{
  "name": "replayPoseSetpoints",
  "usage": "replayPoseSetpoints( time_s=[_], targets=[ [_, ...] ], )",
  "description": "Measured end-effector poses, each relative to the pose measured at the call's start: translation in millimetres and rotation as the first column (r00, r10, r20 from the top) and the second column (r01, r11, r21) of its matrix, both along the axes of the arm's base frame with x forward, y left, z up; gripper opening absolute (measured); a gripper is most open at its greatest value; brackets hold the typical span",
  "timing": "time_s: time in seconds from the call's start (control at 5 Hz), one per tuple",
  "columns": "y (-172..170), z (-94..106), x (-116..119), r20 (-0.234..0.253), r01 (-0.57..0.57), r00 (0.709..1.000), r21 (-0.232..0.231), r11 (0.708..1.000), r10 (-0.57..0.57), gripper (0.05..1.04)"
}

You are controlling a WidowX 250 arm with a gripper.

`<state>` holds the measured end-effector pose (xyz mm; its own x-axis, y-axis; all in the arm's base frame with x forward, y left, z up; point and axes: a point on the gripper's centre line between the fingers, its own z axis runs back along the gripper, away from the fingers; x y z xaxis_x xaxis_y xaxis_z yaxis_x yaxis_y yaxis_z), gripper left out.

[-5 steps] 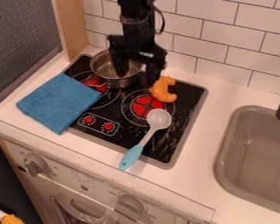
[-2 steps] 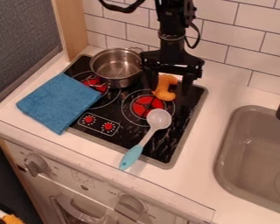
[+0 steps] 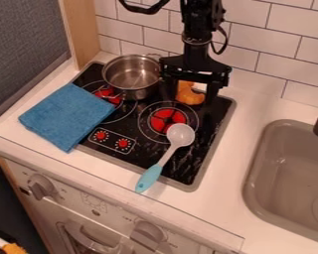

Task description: Put the bread into the silver pan

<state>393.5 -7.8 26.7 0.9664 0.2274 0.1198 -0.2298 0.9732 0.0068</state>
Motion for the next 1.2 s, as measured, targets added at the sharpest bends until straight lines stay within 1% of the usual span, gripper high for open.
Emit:
replayPoseSetpoints(
  time_s=[0.2, 0.4, 0.6, 0.8, 1.0, 1.2],
  targets=[
    [0.4, -3.5, -5.9, -0.020, 0.010, 1.000, -0.001, 1.000, -0.011, 1.001],
    [1.8, 15.7, -5.4, 0.029, -0.010, 1.000, -0.028, 1.000, 0.011, 1.001],
    [3.4, 20.2, -3.2, 0.043, -0.066, 0.997, -0.041, 0.997, 0.067, 1.001],
    [13.4, 27.5, 9.2, 0.054, -0.215, 0.974, -0.070, 0.974, 0.219, 1.001],
    [22.0, 10.8, 7.4, -0.009, -0.368, 0.930, -0.057, 0.928, 0.368, 1.001],
    [29.3, 0.4, 4.0, -0.067, -0.485, 0.872, 0.016, 0.874, 0.485, 1.001]
  ],
)
